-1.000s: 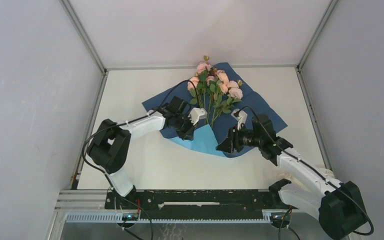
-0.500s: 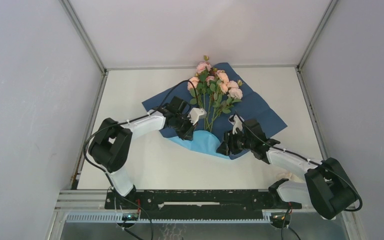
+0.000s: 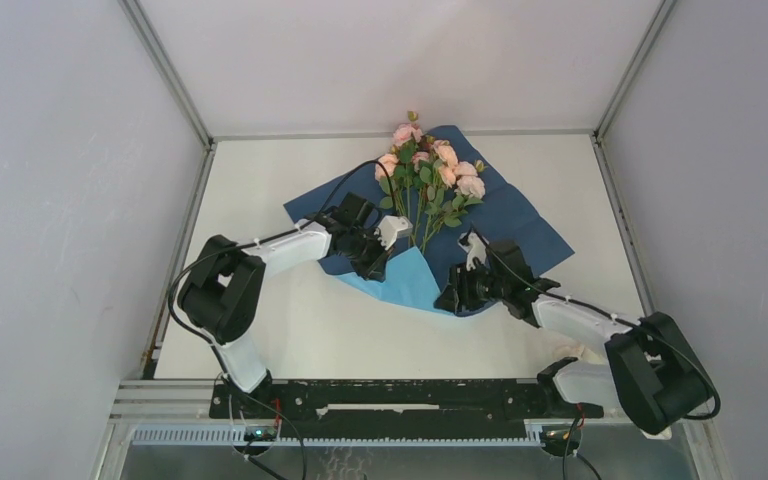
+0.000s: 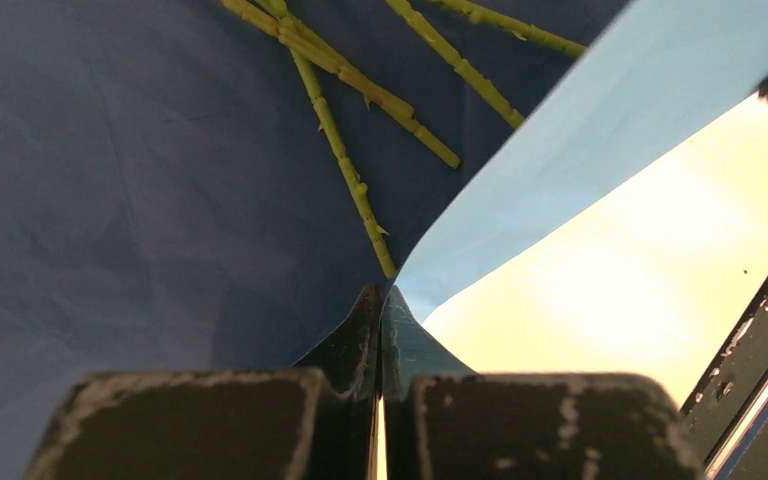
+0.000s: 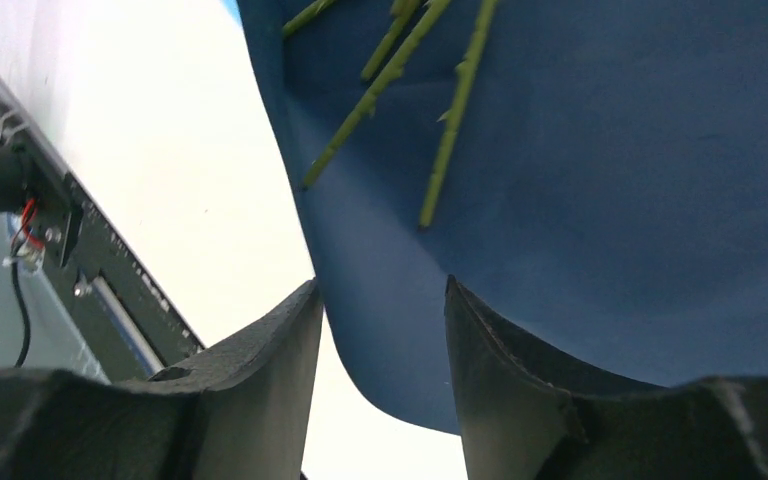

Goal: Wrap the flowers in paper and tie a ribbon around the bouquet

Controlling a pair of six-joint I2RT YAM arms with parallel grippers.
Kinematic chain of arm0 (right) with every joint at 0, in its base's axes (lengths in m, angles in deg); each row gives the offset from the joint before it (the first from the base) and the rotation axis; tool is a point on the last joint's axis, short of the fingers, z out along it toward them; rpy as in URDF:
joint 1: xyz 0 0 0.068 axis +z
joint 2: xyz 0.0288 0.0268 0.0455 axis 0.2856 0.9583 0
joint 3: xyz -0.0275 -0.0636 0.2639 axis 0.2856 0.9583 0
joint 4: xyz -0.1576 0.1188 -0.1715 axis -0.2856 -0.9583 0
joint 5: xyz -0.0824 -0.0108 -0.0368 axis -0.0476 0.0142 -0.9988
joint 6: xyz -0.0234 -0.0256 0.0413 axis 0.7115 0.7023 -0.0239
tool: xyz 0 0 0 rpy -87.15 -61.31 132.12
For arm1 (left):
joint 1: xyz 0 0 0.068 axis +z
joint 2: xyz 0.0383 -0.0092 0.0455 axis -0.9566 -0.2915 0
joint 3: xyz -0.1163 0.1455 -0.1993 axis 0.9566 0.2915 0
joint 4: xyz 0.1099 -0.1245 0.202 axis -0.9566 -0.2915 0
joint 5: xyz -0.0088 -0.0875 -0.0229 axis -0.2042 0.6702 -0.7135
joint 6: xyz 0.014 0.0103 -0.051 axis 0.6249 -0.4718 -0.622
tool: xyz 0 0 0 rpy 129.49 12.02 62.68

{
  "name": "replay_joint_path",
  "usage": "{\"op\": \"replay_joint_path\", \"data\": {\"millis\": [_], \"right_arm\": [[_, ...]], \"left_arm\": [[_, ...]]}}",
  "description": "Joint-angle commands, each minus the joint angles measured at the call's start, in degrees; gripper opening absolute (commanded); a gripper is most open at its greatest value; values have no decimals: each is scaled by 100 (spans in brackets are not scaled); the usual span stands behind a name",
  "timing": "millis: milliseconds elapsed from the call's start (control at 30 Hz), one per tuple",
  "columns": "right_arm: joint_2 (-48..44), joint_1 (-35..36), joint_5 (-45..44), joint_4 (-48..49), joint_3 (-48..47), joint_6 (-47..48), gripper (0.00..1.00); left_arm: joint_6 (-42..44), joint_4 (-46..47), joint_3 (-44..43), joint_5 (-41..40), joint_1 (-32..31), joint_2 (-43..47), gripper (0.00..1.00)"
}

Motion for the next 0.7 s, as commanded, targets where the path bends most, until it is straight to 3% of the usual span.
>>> {"op": "replay_joint_path", "data": {"millis": [0,67,167,233,500,667], "right_arm": [[384,37,615,530,3,-162,54],[499,22,819,736,-5,-393,46],[656,-1,739,678,-48,-653,14],[806,-163,651,560,-65,-785,0],[1608,-627,671,482,-189,-1173,0],[1763,-651,614,464,-245,-1329,0]], "left_arm": [[-109,-91,-347,-70,43,27,0],[-153,-158,-378,-96,79,12,0],[-276,-330,-542,-351,120,-129,0],[-318,-422,-622,-412,139,-254,0],[-615,-712,-936,-1044,374,-486,3],[-454,-1115,-958,-1404,414,-407,32]]}}
